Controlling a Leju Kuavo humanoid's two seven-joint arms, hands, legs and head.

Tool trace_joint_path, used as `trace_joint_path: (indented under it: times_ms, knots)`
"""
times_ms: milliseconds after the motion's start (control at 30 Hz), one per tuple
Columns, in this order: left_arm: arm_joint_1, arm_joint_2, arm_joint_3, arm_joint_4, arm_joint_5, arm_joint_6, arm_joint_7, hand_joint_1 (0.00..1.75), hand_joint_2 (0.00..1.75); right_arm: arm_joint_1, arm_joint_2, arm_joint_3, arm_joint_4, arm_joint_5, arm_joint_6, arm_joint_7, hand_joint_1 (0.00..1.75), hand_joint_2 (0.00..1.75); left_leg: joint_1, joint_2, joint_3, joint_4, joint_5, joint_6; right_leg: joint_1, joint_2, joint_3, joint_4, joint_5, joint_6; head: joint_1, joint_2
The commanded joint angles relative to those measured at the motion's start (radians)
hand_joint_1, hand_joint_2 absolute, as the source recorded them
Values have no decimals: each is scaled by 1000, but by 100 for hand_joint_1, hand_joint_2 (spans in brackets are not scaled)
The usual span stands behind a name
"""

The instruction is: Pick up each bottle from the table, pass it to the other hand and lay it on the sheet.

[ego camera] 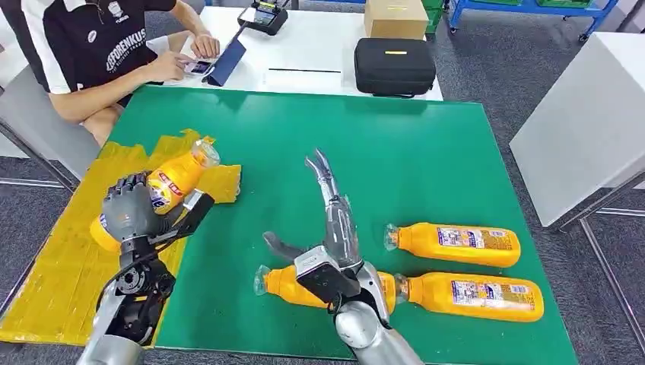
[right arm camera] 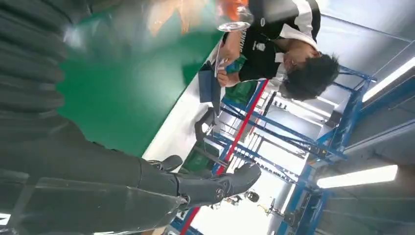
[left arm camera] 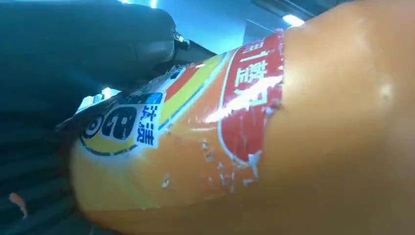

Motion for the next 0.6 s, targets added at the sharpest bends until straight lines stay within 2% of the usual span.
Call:
trace_joint_path:
  times_ms: [33,233,300,400,467,500,600]
  knots:
    - [-102,132,-51,266,-5,11,124,175,175,-40,-30,28,26,-21,9,-7,0,175,0,2,7,0,-4,-3,1,0,6,0,-3,-2,0,0]
    - [-102,144,-41,272,0,11,117,175,175,-42,-29,28,30,-24,10,-9,0,175,1,2,4,0,-2,-2,1,0,3,0,-2,-2,0,0]
    - [-102,144,-41,272,0,11,117,175,175,-42,-29,28,30,-24,10,-9,0,175,1,1,7,1,-4,-3,2,-1,6,1,-4,-3,0,0]
    - [-102,144,-41,272,0,11,117,175,175,-42,-29,28,30,-24,10,-9,0,175,2,1,3,0,-1,-2,2,0,2,0,-1,-1,0,0]
    - [-102,144,-41,272,0,11,117,175,175,-42,-29,28,30,-24,10,-9,0,175,2,1,7,1,-4,-3,2,-1,6,0,-3,-2,0,0]
    - [-109,146,-46,294,-5,11,145,175,175,-43,-30,29,33,-25,11,-11,0,175,2,1,4,0,-2,-2,2,0,3,0,-2,-2,0,0]
    - [-131,211,-172,395,-5,11,320,175,175,-55,-31,35,50,-36,16,-19,0,175,2,1,6,0,-3,-3,2,0,5,0,-3,-2,0,0]
